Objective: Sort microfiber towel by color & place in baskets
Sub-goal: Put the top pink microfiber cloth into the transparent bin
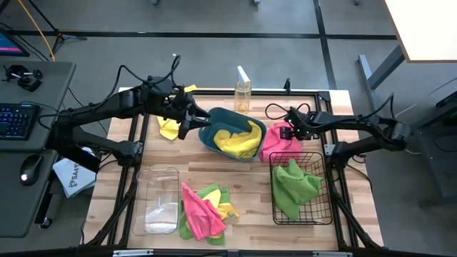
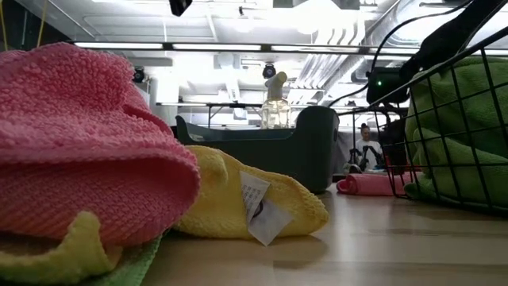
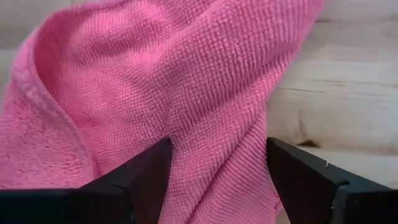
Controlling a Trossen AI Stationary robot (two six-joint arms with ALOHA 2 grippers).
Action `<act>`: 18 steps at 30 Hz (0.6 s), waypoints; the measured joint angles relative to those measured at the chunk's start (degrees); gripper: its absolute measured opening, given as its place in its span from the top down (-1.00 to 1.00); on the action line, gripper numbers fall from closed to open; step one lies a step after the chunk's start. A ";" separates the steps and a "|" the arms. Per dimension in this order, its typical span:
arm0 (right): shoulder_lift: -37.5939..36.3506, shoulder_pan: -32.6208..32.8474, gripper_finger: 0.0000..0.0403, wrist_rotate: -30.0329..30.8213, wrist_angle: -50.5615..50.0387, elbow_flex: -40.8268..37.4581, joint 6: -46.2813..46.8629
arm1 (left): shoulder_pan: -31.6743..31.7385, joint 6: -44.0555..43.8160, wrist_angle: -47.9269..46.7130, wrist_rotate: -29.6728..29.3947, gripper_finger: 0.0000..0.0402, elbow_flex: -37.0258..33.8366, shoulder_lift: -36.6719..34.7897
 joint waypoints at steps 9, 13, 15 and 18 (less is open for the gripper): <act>1.05 2.68 0.74 2.37 -2.19 0.02 -4.60 | 0.40 2.97 0.73 -8.35 0.18 -0.02 0.00; -0.04 3.50 0.89 2.28 -2.33 -0.02 -9.82 | 1.08 2.10 3.47 -8.77 0.18 -0.04 0.00; -1.18 3.63 0.91 0.85 -4.06 0.03 -12.30 | 1.33 2.05 5.53 -8.89 0.18 -0.04 0.00; -3.46 3.61 0.97 0.90 -5.82 0.62 -16.10 | 1.33 1.48 9.86 -9.38 0.18 -0.04 0.04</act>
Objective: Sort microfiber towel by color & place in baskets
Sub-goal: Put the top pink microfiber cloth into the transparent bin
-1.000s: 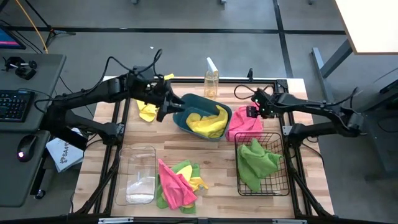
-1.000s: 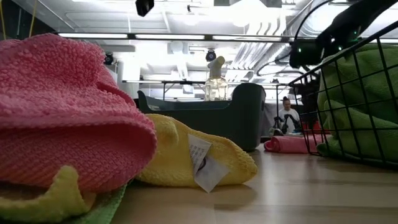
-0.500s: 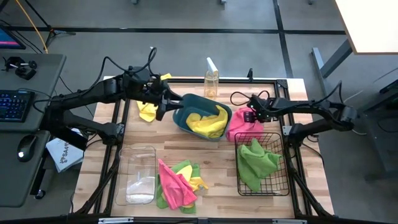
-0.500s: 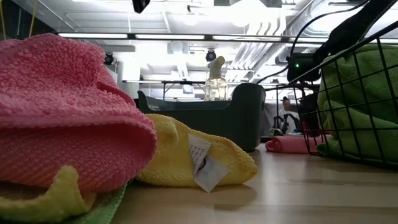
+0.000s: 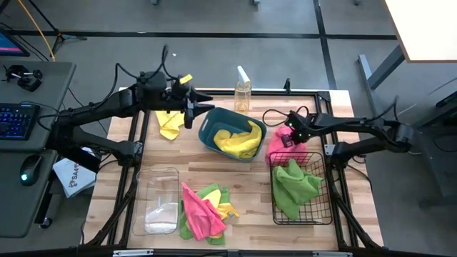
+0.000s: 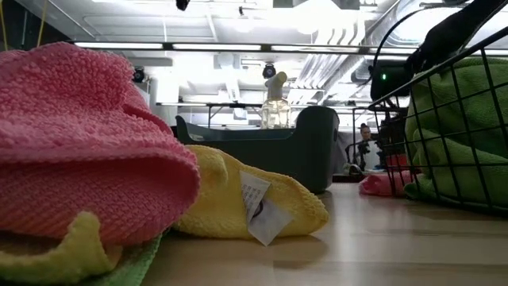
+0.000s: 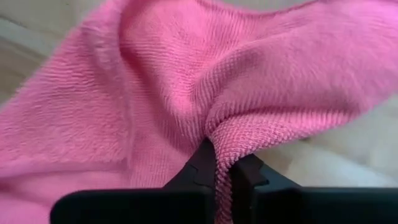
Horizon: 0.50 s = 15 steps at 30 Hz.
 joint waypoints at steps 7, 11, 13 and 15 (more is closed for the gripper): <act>-8.16 0.43 0.98 4.18 -4.49 4.81 -9.04 | 0.00 0.02 11.14 -0.24 0.17 0.00 0.57; -13.25 1.18 0.99 6.03 -7.17 11.44 -11.86 | 0.00 -0.06 12.13 -2.66 0.12 0.00 2.24; -15.68 2.00 0.99 6.55 -7.13 15.86 -12.46 | -0.05 -0.86 12.63 -3.04 0.07 0.00 3.79; -17.30 3.08 0.99 6.23 -7.11 20.91 -12.57 | -0.31 -1.51 13.32 -2.74 0.01 0.63 6.22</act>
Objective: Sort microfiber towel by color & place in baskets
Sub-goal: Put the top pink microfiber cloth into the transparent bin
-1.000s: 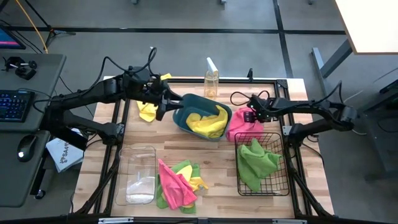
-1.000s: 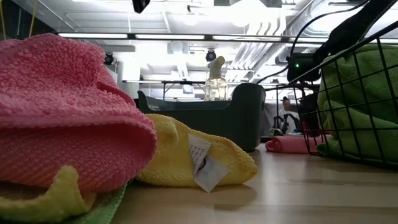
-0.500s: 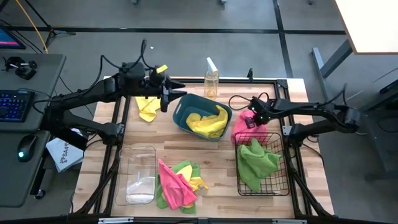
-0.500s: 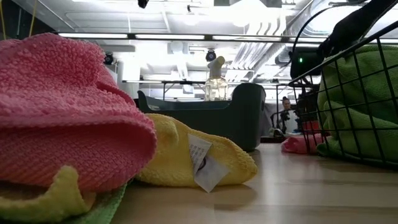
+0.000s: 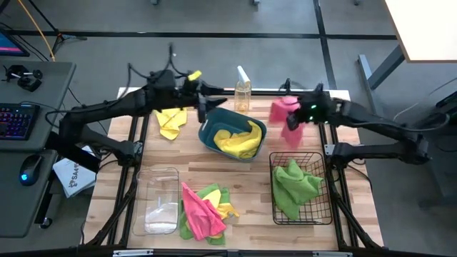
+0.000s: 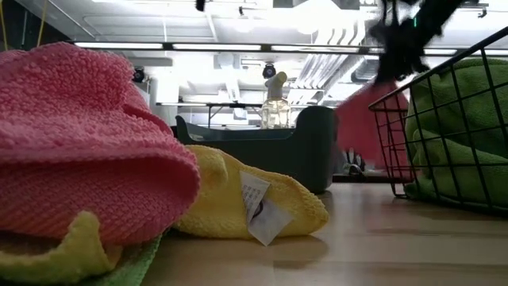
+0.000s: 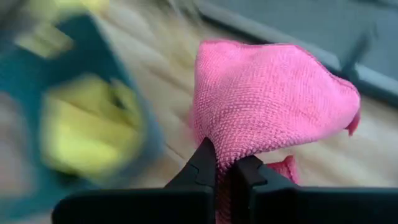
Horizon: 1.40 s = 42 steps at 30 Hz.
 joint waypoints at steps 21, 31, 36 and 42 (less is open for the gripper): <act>2.40 20.80 1.00 -0.60 22.65 20.17 -8.23 | -2.20 7.69 3.42 10.52 -0.27 25.54 29.04; 7.84 23.16 1.00 -2.82 29.55 20.17 -9.02 | -3.25 8.57 10.29 22.10 -0.27 25.84 30.28; 9.28 23.14 1.00 -4.35 33.00 20.17 -9.03 | -3.27 6.76 12.86 23.30 -0.10 25.84 30.28; 9.62 23.10 0.90 -4.21 34.26 20.17 -7.47 | -2.76 5.70 13.56 22.98 0.69 25.84 30.22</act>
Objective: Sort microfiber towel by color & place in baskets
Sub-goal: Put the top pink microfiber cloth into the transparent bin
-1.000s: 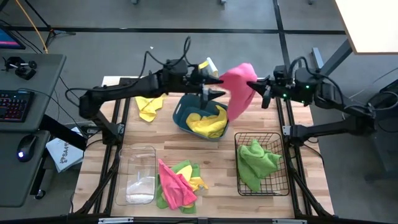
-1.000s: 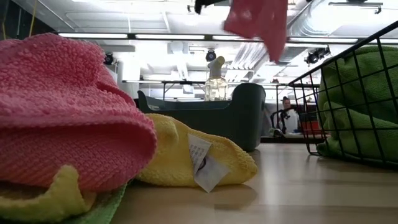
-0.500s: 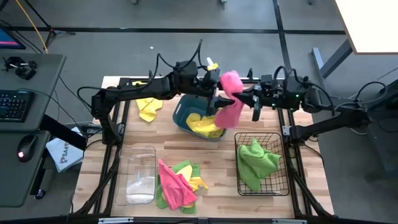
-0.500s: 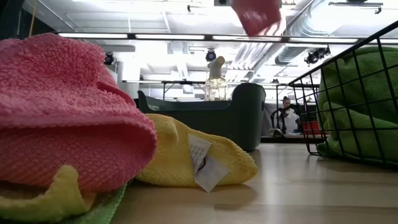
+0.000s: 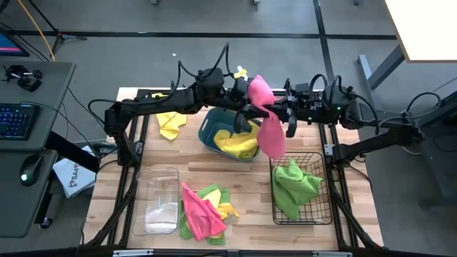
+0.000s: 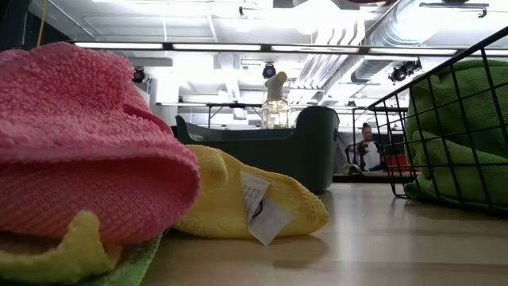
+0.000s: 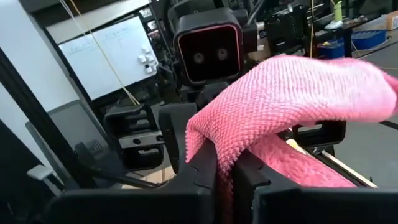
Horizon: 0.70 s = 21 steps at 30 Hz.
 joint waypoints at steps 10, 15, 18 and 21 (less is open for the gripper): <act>-4.12 -0.15 0.21 4.01 -1.38 -0.01 -2.92 | 5.43 5.71 -20.02 -7.33 0.99 0.05 -8.20; -9.32 -0.24 -0.25 7.07 -6.58 -0.02 -4.09 | 5.01 11.08 -34.75 -14.48 1.00 -0.07 -13.63; -13.75 -0.22 -0.43 7.94 -10.21 0.00 -3.59 | 4.21 11.76 -43.17 -16.35 1.00 -0.09 -17.92; -17.33 -0.22 -0.49 9.14 -15.93 0.00 -1.15 | 1.97 11.05 -48.70 -17.35 1.00 -1.87 -22.27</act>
